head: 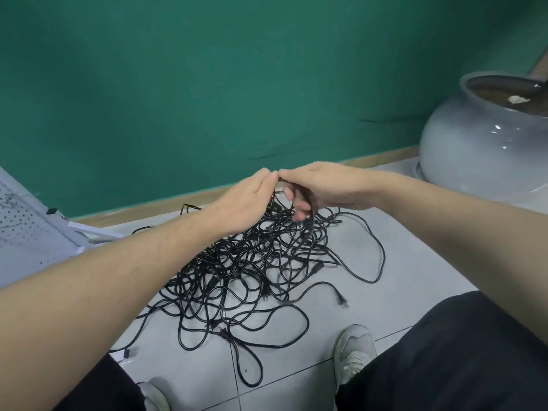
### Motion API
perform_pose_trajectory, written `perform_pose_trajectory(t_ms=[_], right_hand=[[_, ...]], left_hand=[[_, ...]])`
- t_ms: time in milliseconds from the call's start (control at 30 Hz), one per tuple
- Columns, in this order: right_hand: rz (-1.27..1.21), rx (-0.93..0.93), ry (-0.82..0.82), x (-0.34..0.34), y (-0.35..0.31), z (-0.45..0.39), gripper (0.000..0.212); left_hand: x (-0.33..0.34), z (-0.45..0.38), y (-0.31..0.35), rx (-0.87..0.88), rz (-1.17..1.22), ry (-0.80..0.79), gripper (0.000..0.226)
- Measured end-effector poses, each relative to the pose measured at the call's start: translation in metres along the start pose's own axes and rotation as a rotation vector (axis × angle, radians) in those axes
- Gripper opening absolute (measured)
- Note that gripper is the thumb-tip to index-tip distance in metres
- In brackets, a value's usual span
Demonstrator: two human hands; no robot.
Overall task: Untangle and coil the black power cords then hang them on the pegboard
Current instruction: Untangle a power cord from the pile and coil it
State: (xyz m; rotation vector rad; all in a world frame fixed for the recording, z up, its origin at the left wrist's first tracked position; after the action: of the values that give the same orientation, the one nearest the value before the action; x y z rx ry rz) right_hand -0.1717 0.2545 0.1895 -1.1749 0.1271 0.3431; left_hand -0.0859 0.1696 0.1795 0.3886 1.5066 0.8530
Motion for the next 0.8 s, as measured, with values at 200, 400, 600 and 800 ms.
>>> perform_pose_trajectory(t_ms=[200, 400, 600, 800], right_hand=[[0.114, -0.073, 0.282, -0.038, -0.002, 0.023, 0.049], [0.291, 0.077, 0.507, -0.08, 0.038, 0.055, 0.053], [0.486, 0.356, 0.424, -0.086, 0.081, 0.053, 0.025], [0.518, 0.356, 0.213, -0.062, 0.076, 0.047, 0.03]], left_hand=[[0.008, 0.011, -0.024, -0.064, -0.126, -0.263, 0.059], [-0.005, 0.024, -0.06, -0.089, -0.199, -0.252, 0.046], [-0.003, 0.012, -0.033, -0.005, -0.034, -0.14, 0.02], [0.002, -0.001, 0.003, 0.039, 0.006, -0.043, 0.031]])
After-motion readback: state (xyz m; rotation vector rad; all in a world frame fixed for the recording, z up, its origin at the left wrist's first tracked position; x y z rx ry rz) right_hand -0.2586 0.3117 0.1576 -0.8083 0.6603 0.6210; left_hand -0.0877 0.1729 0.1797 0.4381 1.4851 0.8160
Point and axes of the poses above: each hand's wrist, its own z-axis away from the middle knuckle, its own x-axis out of the palm, y = z × x, the point moved 7 cm from there along -z, towards the middle knuckle, and after that the axes turned 13 degrees about -y, right-handed, at the moved point
